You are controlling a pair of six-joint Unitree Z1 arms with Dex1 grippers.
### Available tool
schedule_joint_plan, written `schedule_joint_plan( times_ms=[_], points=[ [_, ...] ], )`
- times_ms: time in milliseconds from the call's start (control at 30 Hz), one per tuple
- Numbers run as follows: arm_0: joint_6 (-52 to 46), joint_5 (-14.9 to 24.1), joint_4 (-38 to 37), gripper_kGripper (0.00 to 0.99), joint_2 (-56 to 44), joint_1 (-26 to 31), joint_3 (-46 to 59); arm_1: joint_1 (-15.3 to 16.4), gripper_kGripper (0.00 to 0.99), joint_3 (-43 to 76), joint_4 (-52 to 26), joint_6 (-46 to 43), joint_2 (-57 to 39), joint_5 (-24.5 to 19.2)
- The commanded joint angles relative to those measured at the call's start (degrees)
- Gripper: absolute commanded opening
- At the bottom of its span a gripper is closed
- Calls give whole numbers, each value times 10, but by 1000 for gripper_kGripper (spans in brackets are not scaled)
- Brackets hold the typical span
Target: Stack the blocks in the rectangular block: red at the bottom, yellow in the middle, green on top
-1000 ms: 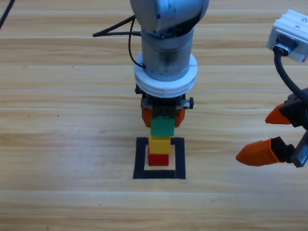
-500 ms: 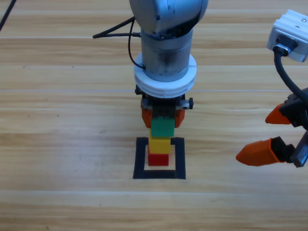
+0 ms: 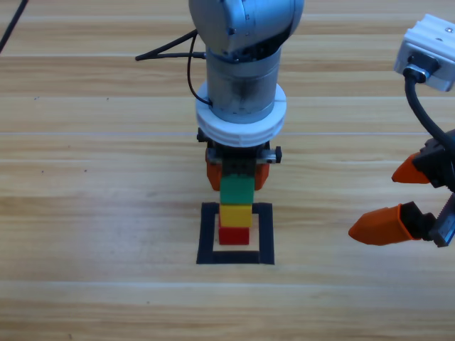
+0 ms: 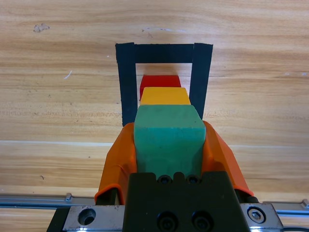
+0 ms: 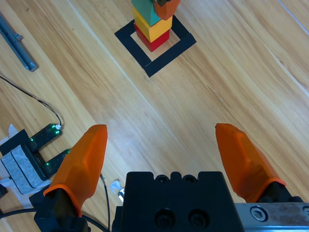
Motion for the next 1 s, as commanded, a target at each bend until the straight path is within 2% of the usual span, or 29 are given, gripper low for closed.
schedule_joint_plan(
  times_ms=[33,1000],
  points=[
    [7,-5,-5,0,19,13,12,-13,990,16,-5,-3,0,-3],
    [7,-9,-10,0,21,13,23,-13,990,16,-5,-3,-1,-3]
  ],
)
